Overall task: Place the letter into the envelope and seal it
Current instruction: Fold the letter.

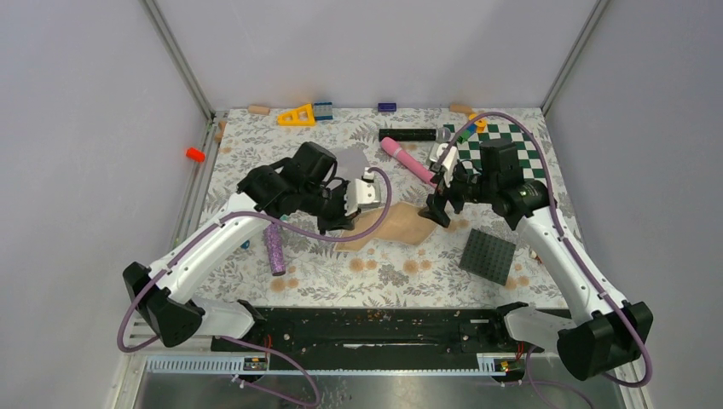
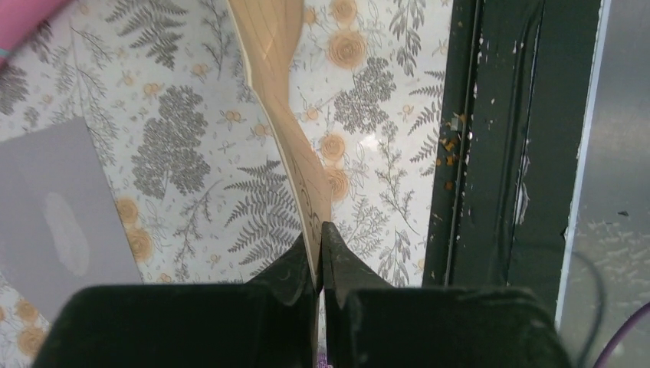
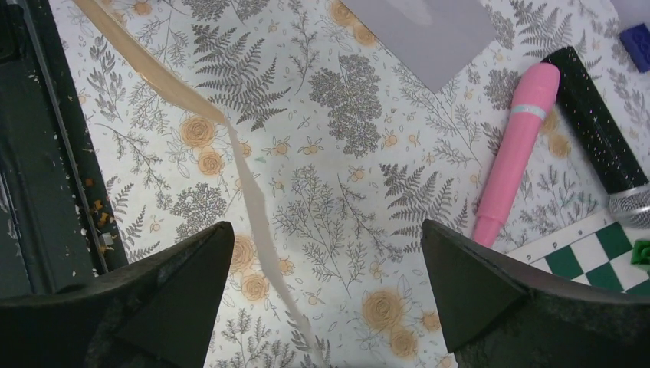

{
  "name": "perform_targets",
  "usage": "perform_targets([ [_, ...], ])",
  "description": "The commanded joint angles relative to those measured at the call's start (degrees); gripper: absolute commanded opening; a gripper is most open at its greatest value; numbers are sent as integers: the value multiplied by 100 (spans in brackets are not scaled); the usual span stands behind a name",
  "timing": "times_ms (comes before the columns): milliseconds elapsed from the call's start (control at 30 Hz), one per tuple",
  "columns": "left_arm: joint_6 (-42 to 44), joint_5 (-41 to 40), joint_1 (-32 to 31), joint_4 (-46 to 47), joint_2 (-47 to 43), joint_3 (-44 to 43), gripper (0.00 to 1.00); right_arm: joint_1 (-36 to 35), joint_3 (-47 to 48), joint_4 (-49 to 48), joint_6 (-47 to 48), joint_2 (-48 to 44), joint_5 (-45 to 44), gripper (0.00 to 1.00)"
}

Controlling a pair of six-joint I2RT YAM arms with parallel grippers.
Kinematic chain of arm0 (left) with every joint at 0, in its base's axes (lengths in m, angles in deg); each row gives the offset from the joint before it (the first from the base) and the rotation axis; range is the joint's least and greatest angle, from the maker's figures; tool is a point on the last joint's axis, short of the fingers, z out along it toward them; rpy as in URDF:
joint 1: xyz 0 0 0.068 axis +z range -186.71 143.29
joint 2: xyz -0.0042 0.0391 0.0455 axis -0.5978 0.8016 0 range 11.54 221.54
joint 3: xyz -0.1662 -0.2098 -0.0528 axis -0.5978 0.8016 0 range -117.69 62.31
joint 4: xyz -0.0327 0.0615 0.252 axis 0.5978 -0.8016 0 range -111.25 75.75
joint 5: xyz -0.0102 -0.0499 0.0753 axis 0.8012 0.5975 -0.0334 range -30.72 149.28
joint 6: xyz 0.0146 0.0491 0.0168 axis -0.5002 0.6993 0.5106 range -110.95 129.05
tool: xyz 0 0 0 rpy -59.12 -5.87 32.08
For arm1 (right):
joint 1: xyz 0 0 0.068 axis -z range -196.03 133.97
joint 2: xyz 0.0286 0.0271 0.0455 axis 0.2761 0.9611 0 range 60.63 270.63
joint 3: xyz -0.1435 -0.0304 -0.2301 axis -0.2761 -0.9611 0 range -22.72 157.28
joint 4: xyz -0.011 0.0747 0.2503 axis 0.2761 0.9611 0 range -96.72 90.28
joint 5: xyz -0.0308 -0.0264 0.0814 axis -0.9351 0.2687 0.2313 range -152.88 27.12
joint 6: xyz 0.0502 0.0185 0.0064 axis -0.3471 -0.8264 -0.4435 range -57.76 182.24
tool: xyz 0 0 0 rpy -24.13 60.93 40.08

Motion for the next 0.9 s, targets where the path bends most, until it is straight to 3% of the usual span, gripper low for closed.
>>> perform_targets([
  [0, 207, -341, -86, -353, 89, -210, 0, -173, 123, 83, 869, -45, 268, 100],
  [400, 99, -556, -201, -381, 281, -410, 0, -1048, -82, 388, 545, 352, 165, 93],
  [600, 51, -624, -205, -301, 234, -400, 0, -1276, -72, 400, 216, 560, -479, 87],
  [867, -17, -856, -205, -201, 248, -464, 0, -1319, 202, 676, -451, 949, -1192, 70],
])
